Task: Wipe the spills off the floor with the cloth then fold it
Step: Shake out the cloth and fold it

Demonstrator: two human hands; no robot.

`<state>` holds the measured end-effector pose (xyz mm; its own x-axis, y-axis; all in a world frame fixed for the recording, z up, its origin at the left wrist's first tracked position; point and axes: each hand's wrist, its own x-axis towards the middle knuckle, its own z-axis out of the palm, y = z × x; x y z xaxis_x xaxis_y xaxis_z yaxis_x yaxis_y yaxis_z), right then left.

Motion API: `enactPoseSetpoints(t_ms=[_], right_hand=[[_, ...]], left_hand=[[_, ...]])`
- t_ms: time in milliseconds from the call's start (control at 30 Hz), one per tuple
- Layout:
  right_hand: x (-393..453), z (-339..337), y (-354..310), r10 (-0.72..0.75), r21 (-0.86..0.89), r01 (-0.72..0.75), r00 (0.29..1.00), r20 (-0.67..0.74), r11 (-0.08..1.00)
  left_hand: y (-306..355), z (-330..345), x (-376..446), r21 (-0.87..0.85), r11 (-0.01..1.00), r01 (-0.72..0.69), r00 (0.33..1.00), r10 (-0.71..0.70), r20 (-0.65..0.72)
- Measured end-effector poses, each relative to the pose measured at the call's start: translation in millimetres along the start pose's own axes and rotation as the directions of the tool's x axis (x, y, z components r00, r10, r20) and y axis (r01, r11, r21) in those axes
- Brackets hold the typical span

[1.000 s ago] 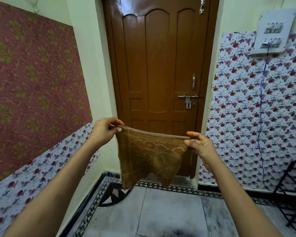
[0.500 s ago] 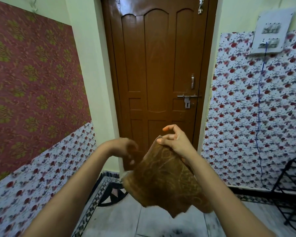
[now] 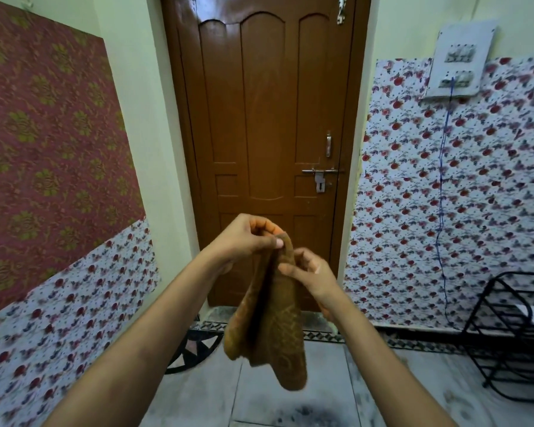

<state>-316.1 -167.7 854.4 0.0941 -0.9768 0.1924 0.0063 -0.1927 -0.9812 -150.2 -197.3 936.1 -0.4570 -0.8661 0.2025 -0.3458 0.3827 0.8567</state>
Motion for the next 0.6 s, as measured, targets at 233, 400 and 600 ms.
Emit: enactPoseSetpoints(t_ms=[233,400,600], right_hand=[[-12.2,-8.8,31.6,0.108,-0.042,-0.112,0.991,-0.082,0.993],[-16.7,-32.6,42.7,0.137,-0.06,-0.153,0.967,-0.215,0.986],[-8.4,-39.8,34.6,0.157,0.132,-0.114,0.911,-0.382,0.985]], left_hand=[[18.9,-36.9,4.7,-0.079,0.993,-0.087,0.943,0.057,-0.327],[6.3,-72.3,2.2,-0.223,0.971,-0.084,0.85,-0.047,-0.525],[-24.0,-82.6,-3.0,-0.319,0.948,0.013,0.77,-0.213,-0.602]])
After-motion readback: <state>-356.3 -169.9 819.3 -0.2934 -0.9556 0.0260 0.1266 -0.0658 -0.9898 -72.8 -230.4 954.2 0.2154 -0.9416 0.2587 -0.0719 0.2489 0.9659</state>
